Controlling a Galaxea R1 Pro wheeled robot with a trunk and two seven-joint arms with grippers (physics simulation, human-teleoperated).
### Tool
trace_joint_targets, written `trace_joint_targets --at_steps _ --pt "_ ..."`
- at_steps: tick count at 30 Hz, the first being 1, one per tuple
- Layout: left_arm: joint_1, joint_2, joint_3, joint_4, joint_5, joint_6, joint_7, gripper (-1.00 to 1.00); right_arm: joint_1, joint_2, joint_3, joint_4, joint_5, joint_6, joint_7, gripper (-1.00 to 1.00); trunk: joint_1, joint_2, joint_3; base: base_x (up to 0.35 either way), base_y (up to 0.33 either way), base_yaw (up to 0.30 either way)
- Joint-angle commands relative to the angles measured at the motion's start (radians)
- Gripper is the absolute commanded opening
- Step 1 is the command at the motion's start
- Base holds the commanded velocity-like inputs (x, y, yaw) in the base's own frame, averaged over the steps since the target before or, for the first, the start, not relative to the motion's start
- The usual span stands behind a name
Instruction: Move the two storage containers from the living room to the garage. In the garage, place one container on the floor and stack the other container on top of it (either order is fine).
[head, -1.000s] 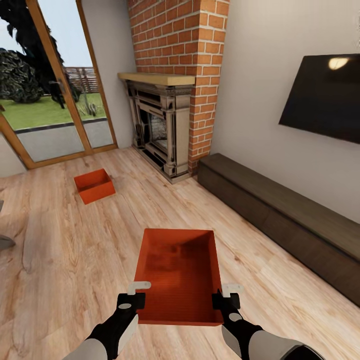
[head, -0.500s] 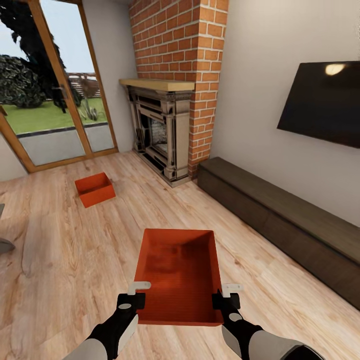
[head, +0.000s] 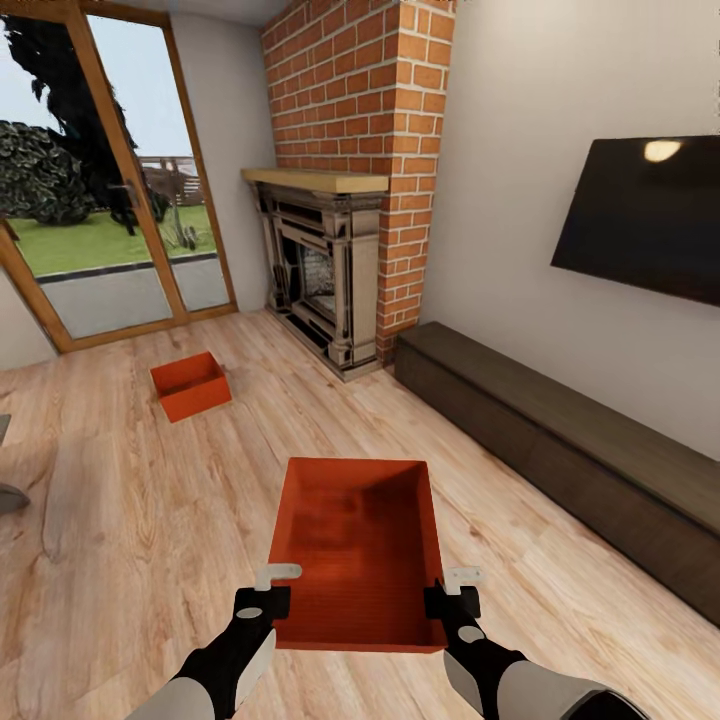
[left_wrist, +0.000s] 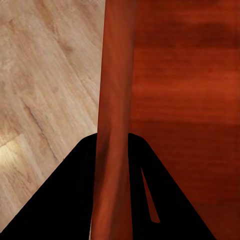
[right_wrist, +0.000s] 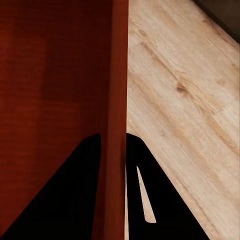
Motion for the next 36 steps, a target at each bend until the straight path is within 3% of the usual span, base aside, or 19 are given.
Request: trace_joint_targets --at_steps 1,36 --pt "0.0 0.001 0.062 -0.001 0.001 0.008 0.026 -1.0 -0.001 0.0 -0.043 -0.002 -0.005 -0.007 -0.004 -1.0 0.0 -0.001 0.001 0.0 0.0 0.0" --pt "0.0 0.0 0.071 0.005 0.003 0.009 0.026 -1.0 -0.001 0.0 -0.043 -0.003 -0.005 -0.007 -0.004 -1.0 0.0 -0.001 0.058 0.0 0.0 0.0"
